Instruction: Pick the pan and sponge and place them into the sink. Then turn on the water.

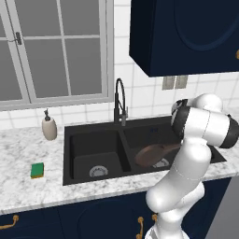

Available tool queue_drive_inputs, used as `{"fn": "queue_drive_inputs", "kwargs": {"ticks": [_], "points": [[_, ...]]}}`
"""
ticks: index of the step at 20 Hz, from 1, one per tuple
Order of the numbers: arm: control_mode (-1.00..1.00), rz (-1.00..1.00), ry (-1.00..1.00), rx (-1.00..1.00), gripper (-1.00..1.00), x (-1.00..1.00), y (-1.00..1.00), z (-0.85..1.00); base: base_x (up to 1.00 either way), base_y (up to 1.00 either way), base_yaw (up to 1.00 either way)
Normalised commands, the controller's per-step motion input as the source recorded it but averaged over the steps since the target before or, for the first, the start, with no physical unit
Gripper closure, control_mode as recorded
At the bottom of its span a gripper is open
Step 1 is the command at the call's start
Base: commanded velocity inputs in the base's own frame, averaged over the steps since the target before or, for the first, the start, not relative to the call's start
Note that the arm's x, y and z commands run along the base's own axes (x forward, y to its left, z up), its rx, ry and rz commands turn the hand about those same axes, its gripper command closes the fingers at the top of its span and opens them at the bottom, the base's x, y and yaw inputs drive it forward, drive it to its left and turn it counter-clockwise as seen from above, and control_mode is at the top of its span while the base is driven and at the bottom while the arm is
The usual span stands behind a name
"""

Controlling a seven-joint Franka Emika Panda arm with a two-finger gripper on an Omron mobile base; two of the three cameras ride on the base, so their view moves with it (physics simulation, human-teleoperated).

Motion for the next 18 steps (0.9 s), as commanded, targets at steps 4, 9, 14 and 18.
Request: {"fn": "queue_drive_inputs", "kwargs": {"ticks": [4,9,14,18], "points": [[-1.00,-0.06,0.00,0.01,1.00,0.07,0.00,-0.16,0.00,0.00,0.00],[-1.00,-0.11,0.00,0.03,1.00,0.12,0.00,-0.10,0.00,0.00,0.00],[-1.00,-0.11,-0.02,0.01,1.00,0.23,0.00,-0.08,0.00,0.00,0.00],[-1.00,-0.02,-0.09,0.00,1.00,0.41,0.14,-0.18,0.00,0.00,0.00]]}}
